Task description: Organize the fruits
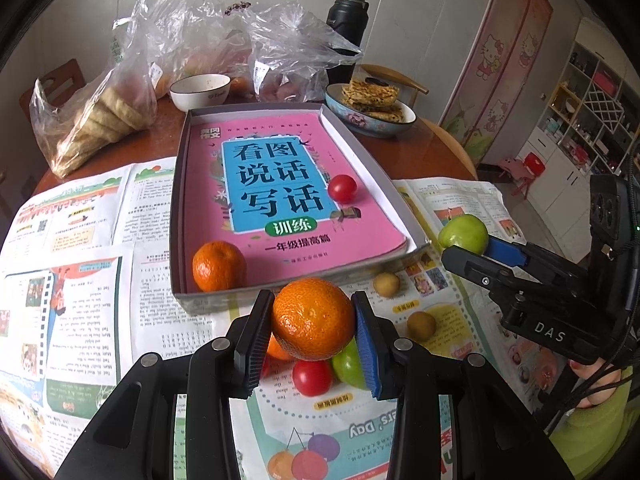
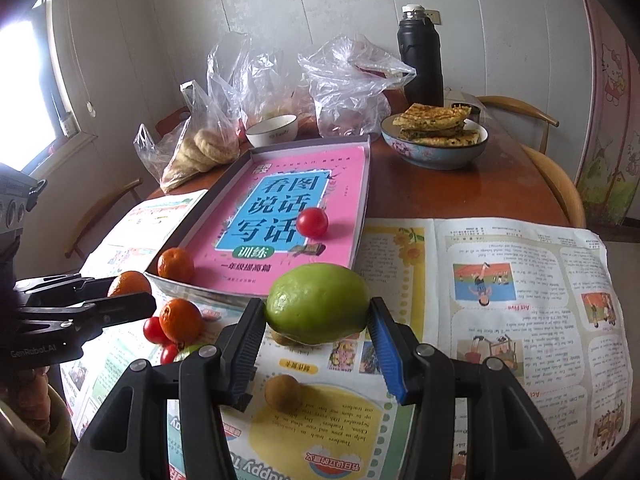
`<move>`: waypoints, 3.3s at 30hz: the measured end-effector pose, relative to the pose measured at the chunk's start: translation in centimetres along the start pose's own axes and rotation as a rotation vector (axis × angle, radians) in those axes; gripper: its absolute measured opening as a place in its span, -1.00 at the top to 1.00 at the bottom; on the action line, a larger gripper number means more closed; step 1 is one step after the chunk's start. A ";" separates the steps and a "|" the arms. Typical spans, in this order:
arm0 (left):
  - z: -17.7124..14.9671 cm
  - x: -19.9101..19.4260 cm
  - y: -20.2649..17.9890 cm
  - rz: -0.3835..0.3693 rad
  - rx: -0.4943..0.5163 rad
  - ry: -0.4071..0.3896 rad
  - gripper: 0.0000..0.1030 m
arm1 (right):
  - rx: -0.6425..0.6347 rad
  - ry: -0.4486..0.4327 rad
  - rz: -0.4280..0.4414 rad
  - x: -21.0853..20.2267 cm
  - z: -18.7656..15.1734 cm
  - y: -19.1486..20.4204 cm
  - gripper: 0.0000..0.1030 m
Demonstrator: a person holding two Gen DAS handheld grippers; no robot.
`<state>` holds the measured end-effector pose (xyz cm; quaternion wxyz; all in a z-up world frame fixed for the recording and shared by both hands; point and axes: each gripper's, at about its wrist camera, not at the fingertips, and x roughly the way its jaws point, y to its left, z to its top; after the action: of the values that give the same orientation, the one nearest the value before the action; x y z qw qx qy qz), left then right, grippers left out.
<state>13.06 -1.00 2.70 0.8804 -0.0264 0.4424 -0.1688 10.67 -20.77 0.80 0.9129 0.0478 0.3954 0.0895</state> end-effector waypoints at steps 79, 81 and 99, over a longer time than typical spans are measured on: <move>3.6 9.3 1.0 0.067 0.009 0.106 0.22 | -0.112 0.119 0.004 8.5 3.1 1.9 -0.02; 3.7 9.4 1.0 0.070 0.008 0.109 0.22 | -0.119 0.125 0.001 8.5 3.1 2.0 -0.02; 3.6 9.6 0.8 0.073 0.018 0.114 0.22 | -0.151 0.139 0.007 8.5 3.1 2.1 -0.03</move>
<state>21.37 -3.65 -2.66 0.8595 0.0073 0.4911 -0.1419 18.36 -17.05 -2.81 0.8839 -0.0263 0.4499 0.1253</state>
